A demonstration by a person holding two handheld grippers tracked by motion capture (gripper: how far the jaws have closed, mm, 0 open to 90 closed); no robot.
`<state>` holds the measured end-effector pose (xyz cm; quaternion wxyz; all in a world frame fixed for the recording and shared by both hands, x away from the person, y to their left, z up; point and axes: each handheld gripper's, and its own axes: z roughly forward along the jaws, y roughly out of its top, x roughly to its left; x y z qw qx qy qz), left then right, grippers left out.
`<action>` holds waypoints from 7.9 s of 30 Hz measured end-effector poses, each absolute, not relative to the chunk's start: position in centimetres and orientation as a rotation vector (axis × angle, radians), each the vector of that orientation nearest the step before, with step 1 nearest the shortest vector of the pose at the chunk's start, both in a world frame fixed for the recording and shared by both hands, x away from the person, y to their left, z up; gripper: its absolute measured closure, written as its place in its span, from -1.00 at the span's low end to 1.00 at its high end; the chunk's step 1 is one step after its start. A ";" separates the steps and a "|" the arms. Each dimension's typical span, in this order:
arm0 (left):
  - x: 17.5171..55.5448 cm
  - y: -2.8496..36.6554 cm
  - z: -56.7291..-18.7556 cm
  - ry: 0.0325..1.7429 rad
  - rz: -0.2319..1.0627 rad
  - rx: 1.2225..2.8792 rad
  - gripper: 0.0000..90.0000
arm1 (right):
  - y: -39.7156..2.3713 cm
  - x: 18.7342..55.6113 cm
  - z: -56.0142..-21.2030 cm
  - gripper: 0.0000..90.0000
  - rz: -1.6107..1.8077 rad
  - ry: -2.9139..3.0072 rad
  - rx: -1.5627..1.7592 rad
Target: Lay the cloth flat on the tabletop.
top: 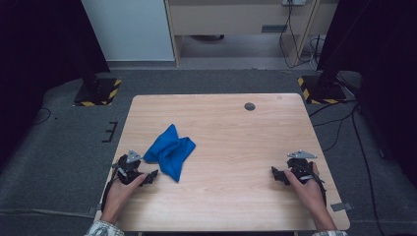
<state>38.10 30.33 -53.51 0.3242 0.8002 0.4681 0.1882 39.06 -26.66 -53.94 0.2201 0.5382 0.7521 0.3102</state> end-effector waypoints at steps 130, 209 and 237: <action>40.2 7.4 -50.0 0.685 0.306 2.060 0.77 | -26.6 39.1 -53.9 -0.99 0.856 2.081 1.491; 41.3 18.1 -49.2 0.906 0.499 1.956 -0.23 | -13.9 49.8 -52.4 0.92 0.966 2.366 1.236; 43.7 15.5 -52.0 0.958 0.431 2.120 -0.14 | -15.3 47.2 -52.1 0.92 1.065 2.341 1.179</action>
